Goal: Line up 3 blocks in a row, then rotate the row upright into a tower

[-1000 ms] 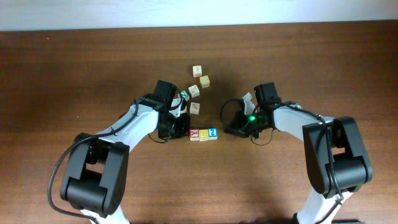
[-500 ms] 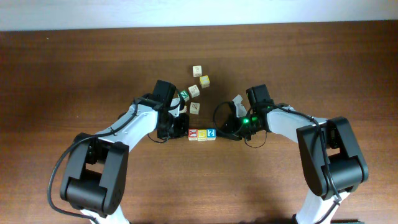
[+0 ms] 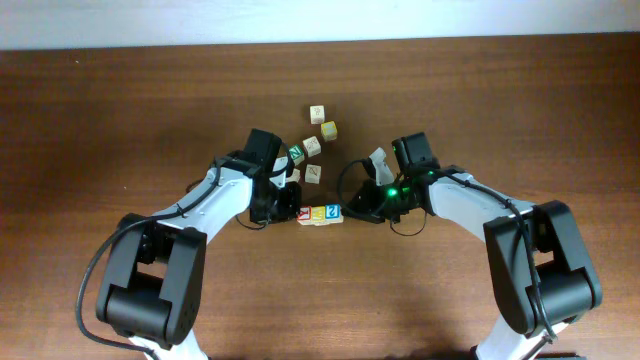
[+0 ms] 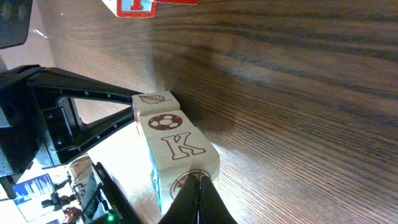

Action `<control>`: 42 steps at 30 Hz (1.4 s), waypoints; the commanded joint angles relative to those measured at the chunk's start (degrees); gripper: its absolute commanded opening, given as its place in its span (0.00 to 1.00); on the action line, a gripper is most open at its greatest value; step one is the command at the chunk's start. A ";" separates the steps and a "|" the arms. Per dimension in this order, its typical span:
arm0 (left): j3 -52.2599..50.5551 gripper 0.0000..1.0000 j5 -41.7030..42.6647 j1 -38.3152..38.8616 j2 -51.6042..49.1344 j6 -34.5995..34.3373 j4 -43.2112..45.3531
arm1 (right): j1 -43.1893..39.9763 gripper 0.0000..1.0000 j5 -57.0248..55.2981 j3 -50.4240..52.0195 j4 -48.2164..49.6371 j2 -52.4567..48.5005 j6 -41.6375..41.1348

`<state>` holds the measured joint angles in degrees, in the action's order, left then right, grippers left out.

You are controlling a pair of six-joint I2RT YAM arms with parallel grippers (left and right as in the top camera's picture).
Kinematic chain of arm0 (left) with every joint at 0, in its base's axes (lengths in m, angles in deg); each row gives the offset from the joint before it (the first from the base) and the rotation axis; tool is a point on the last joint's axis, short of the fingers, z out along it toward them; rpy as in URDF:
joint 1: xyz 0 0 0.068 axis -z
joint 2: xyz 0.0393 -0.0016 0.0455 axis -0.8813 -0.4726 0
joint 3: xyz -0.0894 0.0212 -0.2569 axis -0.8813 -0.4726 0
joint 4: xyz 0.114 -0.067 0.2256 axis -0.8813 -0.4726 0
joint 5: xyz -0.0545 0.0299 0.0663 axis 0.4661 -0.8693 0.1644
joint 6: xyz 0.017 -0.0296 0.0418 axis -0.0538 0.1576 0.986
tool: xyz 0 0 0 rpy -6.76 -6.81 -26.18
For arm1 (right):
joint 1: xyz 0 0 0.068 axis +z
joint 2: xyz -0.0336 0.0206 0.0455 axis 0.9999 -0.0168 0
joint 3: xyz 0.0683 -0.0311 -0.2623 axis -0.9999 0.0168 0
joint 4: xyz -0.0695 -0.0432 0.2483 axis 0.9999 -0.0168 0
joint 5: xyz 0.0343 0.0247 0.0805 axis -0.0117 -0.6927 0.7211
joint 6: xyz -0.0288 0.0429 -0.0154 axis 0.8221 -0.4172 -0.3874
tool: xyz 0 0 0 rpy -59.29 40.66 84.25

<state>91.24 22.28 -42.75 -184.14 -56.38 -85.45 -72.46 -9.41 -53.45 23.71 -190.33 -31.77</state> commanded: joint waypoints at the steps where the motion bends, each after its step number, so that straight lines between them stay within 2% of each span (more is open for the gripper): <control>1: -0.50 0.00 3.50 0.46 -0.52 -0.76 0.46 | 3.06 0.04 2.21 -1.20 0.22 1.46 -0.74; 17: -0.50 0.00 3.52 0.46 -0.52 -0.76 0.46 | 12.94 0.04 -6.91 -9.57 -6.73 1.73 -1.79; 39: -0.50 0.00 3.91 0.37 -0.52 -0.76 0.44 | 15.13 0.04 -14.29 -9.57 -5.92 1.60 -5.49; 42: -0.20 0.00 3.91 -1.75 -0.50 -0.72 0.44 | 14.36 0.04 -17.00 -9.57 -5.90 1.60 -5.49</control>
<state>90.32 22.68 -43.65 -184.47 -56.60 -84.97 -57.66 -18.91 -63.88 18.29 -186.92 -36.86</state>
